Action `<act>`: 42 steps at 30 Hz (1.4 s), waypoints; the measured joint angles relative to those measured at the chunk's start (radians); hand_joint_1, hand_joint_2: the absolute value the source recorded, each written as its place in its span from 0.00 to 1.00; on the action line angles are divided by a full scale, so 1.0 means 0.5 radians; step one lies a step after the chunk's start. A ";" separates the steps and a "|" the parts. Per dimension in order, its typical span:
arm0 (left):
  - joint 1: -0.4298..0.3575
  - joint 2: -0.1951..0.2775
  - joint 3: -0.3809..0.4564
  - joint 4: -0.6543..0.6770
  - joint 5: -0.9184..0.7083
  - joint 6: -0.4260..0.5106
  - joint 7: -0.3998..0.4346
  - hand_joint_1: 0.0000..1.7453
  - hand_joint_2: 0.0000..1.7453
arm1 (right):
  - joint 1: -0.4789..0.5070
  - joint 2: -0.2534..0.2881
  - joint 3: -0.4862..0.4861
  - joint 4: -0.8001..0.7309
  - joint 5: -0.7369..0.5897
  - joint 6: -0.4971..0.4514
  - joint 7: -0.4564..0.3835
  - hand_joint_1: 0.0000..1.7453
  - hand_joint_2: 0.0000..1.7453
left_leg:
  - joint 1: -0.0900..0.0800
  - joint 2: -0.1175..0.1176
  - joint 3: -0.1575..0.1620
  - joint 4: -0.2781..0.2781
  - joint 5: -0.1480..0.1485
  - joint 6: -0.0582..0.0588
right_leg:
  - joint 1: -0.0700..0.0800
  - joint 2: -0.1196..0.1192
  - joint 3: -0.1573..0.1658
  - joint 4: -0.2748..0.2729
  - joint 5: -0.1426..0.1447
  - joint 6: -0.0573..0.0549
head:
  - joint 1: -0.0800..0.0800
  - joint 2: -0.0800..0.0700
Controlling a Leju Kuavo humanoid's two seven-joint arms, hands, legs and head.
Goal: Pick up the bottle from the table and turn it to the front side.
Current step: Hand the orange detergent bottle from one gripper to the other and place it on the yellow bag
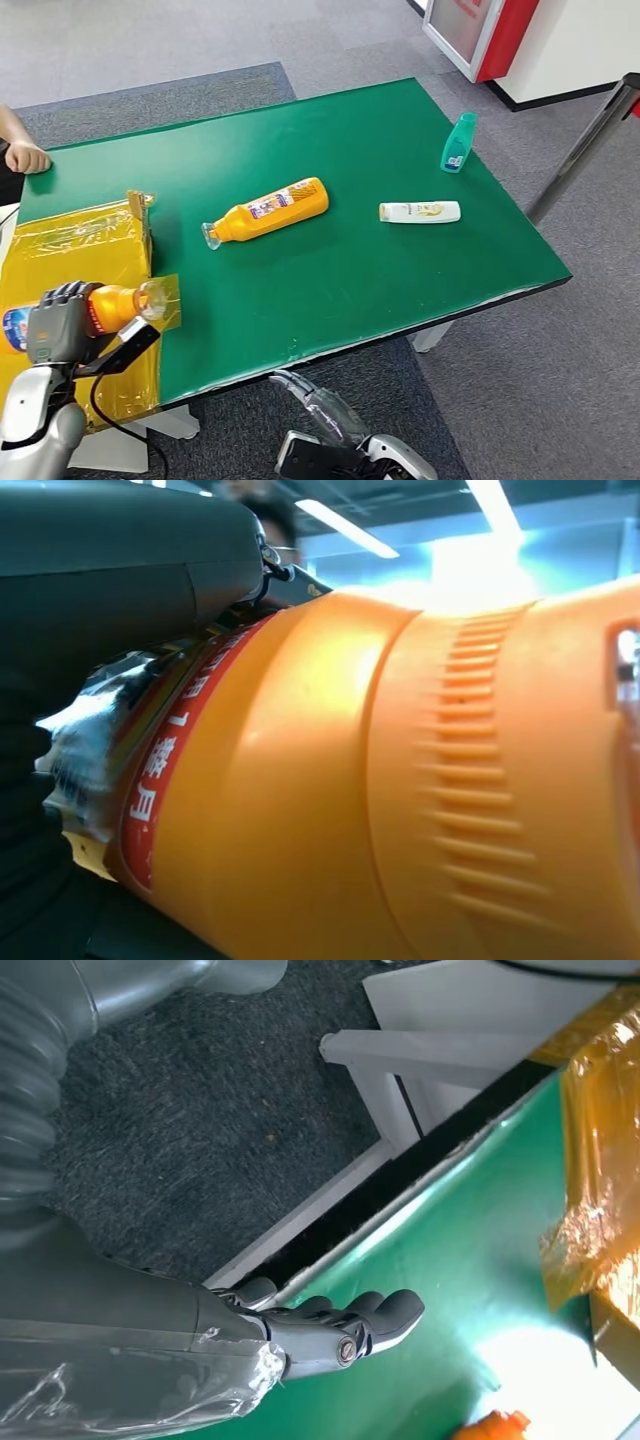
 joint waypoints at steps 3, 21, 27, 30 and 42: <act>-0.062 -0.044 -0.090 0.069 -0.008 -0.062 0.017 0.99 1.00 | -0.016 0.000 0.023 0.037 -0.002 0.016 -0.007 0.00 1.00 | 0.000 0.000 0.000 0.001 0.000 0.001 | 0.000 0.000 0.000 -0.001 0.000 0.000 | 0.000 0.000; -0.086 -0.217 -0.309 0.071 0.318 -0.520 0.290 0.00 0.00 | 0.016 0.001 0.045 0.134 -0.031 -0.043 0.085 0.00 1.00 | 0.000 0.000 0.004 0.001 -0.004 0.002 | -0.001 0.000 0.009 -0.002 -0.002 0.002 | 0.000 0.000; 0.029 -0.213 -0.241 -0.111 0.587 -0.493 0.160 0.00 0.00 | 0.067 0.001 0.042 0.114 -0.041 -0.103 0.110 0.00 1.00 | -0.002 0.000 0.008 0.002 -0.007 0.006 | -0.002 -0.001 0.016 -0.002 -0.004 0.005 | 0.000 0.000; 0.170 -0.215 -0.153 -0.270 1.162 -0.559 -0.143 0.00 0.00 | 0.110 -0.010 0.035 0.084 -0.060 -0.179 0.113 0.00 1.00 | -0.002 0.000 0.011 0.002 -0.010 0.006 | -0.002 0.000 0.018 -0.002 -0.007 0.006 | 0.000 0.000; 0.758 -0.305 0.250 -0.767 1.934 -0.773 -0.721 0.00 0.00 | 0.237 -0.091 0.023 -0.071 -0.136 -0.354 0.111 0.00 1.00 | -0.002 0.001 0.013 0.002 -0.017 0.008 | -0.002 0.000 0.019 -0.002 -0.017 0.009 | 0.000 0.000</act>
